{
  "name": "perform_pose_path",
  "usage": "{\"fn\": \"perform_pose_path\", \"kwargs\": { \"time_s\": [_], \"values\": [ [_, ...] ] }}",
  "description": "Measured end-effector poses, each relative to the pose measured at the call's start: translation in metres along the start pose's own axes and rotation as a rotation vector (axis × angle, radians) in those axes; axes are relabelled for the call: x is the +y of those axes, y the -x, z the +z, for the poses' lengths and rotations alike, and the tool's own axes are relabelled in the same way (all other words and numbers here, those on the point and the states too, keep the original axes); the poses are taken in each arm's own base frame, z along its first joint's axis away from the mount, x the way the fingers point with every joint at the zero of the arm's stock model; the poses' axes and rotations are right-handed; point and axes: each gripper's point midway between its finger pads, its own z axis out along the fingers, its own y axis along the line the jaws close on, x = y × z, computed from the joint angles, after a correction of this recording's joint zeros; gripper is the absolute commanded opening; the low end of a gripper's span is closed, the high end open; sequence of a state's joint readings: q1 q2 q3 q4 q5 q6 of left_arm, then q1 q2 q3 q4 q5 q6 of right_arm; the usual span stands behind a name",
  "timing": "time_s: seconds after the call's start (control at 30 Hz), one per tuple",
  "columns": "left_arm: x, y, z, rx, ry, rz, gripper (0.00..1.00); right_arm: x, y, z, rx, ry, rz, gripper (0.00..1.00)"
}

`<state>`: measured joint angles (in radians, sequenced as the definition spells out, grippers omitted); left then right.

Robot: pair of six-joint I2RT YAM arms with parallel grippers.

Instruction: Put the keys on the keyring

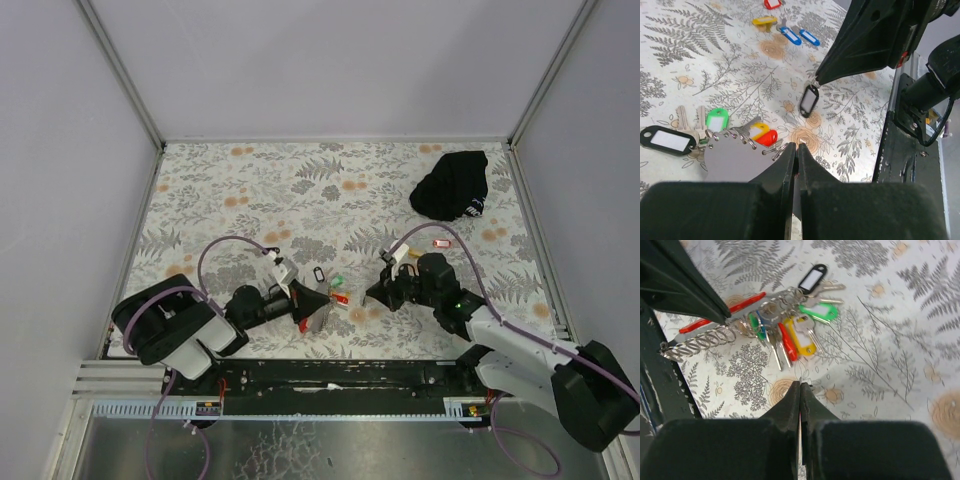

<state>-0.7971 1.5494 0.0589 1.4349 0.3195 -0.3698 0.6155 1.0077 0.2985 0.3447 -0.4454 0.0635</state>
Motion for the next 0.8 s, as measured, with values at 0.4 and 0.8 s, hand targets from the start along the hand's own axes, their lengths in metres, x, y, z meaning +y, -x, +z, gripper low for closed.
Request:
{"fn": "perform_pose_path", "kwargs": {
  "time_s": [0.4, 0.8],
  "values": [
    [0.000, 0.025, -0.001, -0.088, 0.024, 0.030, 0.00, -0.004, -0.008, -0.047, 0.128, -0.271, 0.434, 0.00],
    [-0.001, 0.027, -0.002, -0.086, 0.026, 0.031, 0.00, -0.045, -0.058, -0.057, 0.353, -0.572, 0.511, 0.00]
  ]
}}
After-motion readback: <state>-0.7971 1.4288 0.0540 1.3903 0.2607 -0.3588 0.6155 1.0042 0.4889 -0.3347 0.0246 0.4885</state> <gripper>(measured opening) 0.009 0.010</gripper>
